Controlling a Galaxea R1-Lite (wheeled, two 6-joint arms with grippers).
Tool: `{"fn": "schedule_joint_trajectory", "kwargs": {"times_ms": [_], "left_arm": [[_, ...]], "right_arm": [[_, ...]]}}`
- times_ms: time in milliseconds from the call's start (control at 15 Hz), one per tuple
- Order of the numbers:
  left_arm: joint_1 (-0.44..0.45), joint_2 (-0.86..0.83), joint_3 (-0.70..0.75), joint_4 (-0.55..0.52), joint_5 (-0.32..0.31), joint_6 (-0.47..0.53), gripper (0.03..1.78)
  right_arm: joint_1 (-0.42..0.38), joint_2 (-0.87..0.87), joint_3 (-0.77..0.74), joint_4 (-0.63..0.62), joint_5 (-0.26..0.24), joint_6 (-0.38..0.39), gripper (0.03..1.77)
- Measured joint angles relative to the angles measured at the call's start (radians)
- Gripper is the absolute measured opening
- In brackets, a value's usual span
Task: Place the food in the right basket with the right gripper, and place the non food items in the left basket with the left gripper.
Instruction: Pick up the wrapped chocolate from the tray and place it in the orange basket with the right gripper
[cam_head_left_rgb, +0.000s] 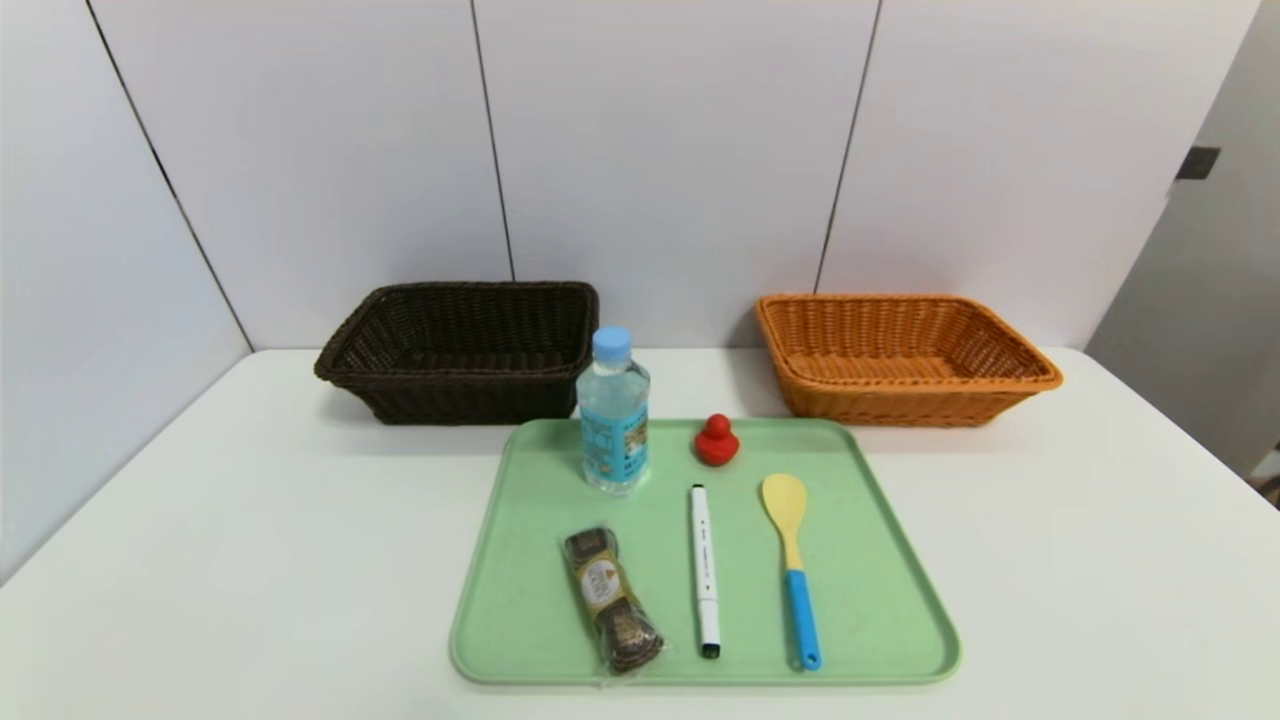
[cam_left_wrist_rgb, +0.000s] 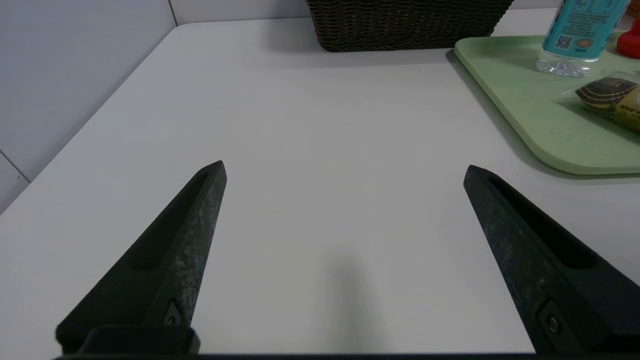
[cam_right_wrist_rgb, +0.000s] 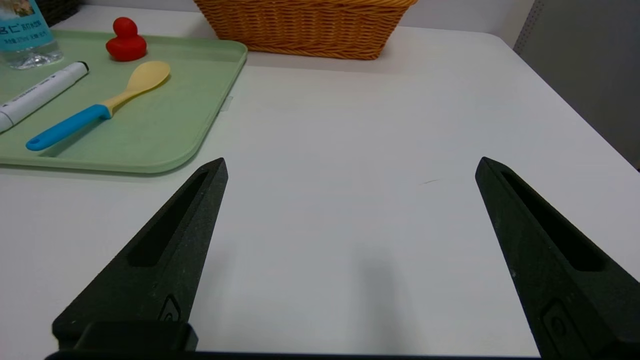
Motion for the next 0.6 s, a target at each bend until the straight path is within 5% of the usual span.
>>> {"fn": "schedule_joint_trajectory", "kwargs": {"times_ms": [600], "left_arm": [[0.000,0.000,0.000,-0.001,-0.001,-0.002,1.69]], "right_arm": [[0.000,0.000,0.000,0.001,0.004,0.002,1.71]]}}
